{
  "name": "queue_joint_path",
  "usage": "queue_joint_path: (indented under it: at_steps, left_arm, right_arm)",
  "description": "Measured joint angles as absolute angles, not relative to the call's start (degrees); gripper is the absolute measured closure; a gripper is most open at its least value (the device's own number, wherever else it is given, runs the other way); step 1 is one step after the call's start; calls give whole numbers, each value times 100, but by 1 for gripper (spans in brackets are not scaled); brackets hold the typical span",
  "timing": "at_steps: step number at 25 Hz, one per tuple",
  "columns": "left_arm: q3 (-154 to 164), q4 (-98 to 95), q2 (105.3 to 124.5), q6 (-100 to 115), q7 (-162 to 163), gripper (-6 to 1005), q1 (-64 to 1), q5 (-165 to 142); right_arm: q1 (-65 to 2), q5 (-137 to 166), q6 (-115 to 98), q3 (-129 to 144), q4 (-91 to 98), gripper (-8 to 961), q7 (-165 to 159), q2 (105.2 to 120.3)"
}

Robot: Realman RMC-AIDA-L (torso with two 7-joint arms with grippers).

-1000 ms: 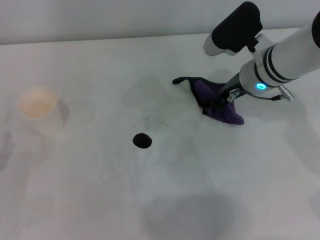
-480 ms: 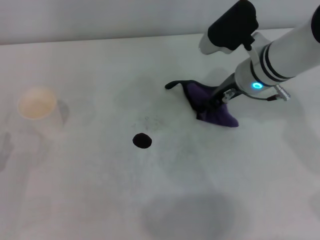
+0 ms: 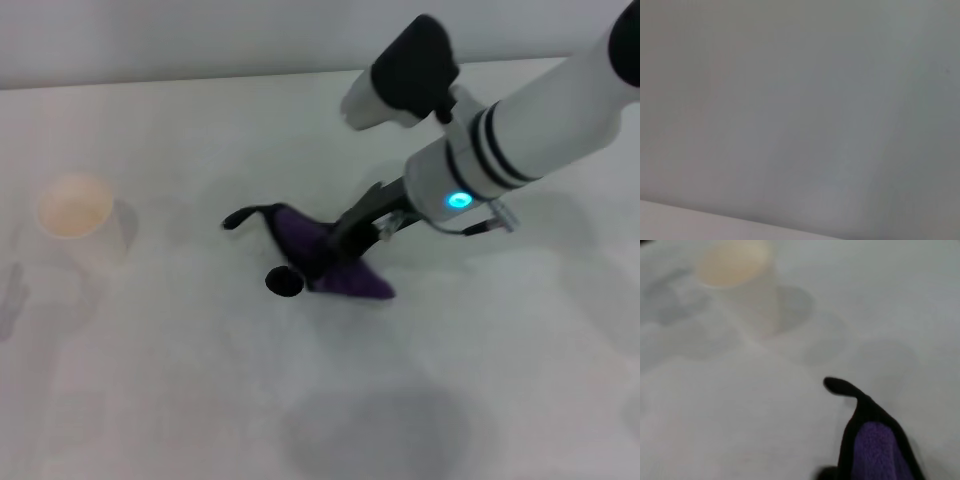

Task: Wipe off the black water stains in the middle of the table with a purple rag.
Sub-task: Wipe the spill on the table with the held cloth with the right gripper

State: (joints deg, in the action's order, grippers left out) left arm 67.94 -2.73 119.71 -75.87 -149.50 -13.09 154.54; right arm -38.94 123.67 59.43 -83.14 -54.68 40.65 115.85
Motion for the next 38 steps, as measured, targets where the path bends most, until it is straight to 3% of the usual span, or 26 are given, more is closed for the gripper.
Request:
queue_joint_path:
  at_steps: [20, 25, 38]
  left_arm:
    - [6779, -320, 11971, -7595, -14950, 112, -1345, 15466]
    - [6761, -328, 11971, -7595, -14950, 112, -1350, 15469]
    - [6758, -326, 11971, -7582, -14950, 112, -1452, 15469]
  right_arm:
    - [-3805, 11451, 3255, -6007, -5134, 847, 4315, 11600]
    - [-3799, 11555, 2961, -6253, -4958, 847, 4322, 11545]
    - [-3856, 11621, 3192, -6294, -4953, 847, 4325, 11616]
